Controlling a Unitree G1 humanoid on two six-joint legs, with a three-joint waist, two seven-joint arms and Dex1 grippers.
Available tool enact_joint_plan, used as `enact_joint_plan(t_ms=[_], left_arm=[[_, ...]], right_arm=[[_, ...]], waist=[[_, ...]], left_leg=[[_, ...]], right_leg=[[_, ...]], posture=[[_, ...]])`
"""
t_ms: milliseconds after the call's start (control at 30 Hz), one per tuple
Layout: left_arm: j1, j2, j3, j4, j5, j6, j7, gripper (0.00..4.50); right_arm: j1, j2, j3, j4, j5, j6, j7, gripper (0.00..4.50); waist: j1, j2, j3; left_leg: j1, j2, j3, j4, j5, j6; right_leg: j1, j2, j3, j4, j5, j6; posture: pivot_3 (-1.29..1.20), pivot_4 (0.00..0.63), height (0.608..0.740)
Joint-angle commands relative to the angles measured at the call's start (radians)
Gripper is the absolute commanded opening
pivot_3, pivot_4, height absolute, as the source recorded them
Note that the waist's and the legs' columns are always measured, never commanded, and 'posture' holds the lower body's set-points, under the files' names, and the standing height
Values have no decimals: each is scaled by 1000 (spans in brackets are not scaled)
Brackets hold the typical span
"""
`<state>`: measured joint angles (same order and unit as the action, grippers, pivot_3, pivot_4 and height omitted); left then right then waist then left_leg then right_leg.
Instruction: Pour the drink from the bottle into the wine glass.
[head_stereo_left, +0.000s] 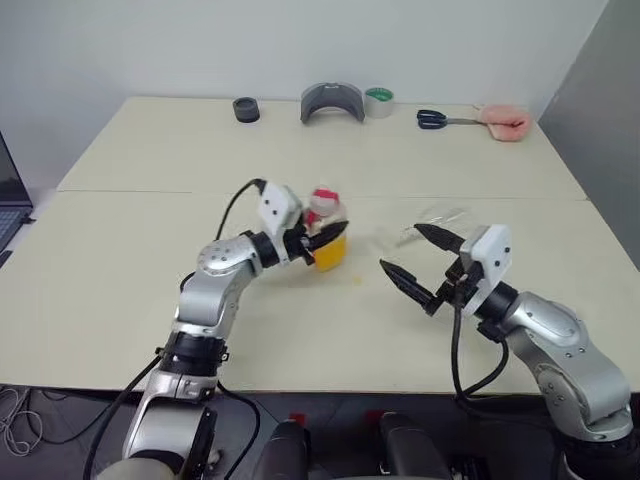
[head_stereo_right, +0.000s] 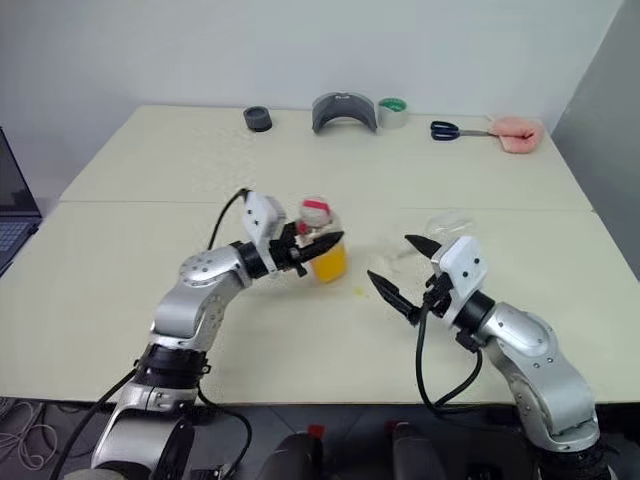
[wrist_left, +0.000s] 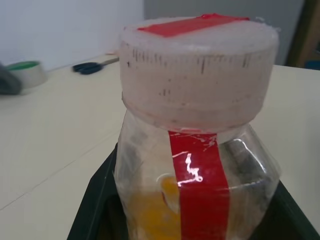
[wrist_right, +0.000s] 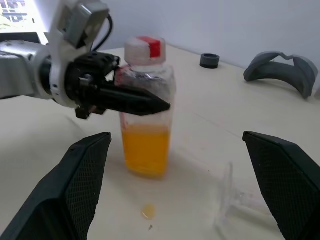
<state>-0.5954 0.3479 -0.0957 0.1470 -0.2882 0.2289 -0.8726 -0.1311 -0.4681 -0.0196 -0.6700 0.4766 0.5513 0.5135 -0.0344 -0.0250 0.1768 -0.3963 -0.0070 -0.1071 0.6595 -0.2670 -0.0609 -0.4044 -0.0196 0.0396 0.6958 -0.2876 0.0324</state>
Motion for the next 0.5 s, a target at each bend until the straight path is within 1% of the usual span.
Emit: enact_joint_plan(t_ms=[33, 133, 200, 333, 500], left_arm=[[-58, -9, -34, 20, -18, -57, -114, 1796], [-83, -24, -62, 56, -33, -79, -206, 1796], [-90, -33, -66, 71, -33, -89, -237, 1796], [-100, -47, -64, 98, -28, -105, -272, 1796], [-108, -55, -61, 120, -24, -117, -288, 1796]], right_arm=[[-26, -11, -31, -82, 59, 55, -30, 4500], [-88, -1, -11, -107, 77, 131, -85, 4500], [-128, 9, 6, -106, 77, 193, -131, 4500], [-218, 26, 51, -84, 58, 252, -172, 4500], [-293, 45, 93, -47, 36, 274, -189, 4500]], waist=[[-1, 0, 0], [-2, 0, 0], [-2, 0, 0], [-2, 0, 0], [-1, 0, 0]], left_leg=[[0, 0, 0, 0, 0, 0], [0, 0, 0, 0, 0, 0], [0, 0, 0, 0, 0, 0], [0, 0, 0, 0, 0, 0], [0, 0, 0, 0, 0, 0]], right_leg=[[0, 0, 0, 0, 0, 0], [0, 0, 0, 0, 0, 0], [0, 0, 0, 0, 0, 0], [0, 0, 0, 0, 0, 0], [0, 0, 0, 0, 0, 0]], posture=[[0, 150, 740], [0, 150, 740], [0, 150, 740], [0, 150, 740], [0, 150, 740]])
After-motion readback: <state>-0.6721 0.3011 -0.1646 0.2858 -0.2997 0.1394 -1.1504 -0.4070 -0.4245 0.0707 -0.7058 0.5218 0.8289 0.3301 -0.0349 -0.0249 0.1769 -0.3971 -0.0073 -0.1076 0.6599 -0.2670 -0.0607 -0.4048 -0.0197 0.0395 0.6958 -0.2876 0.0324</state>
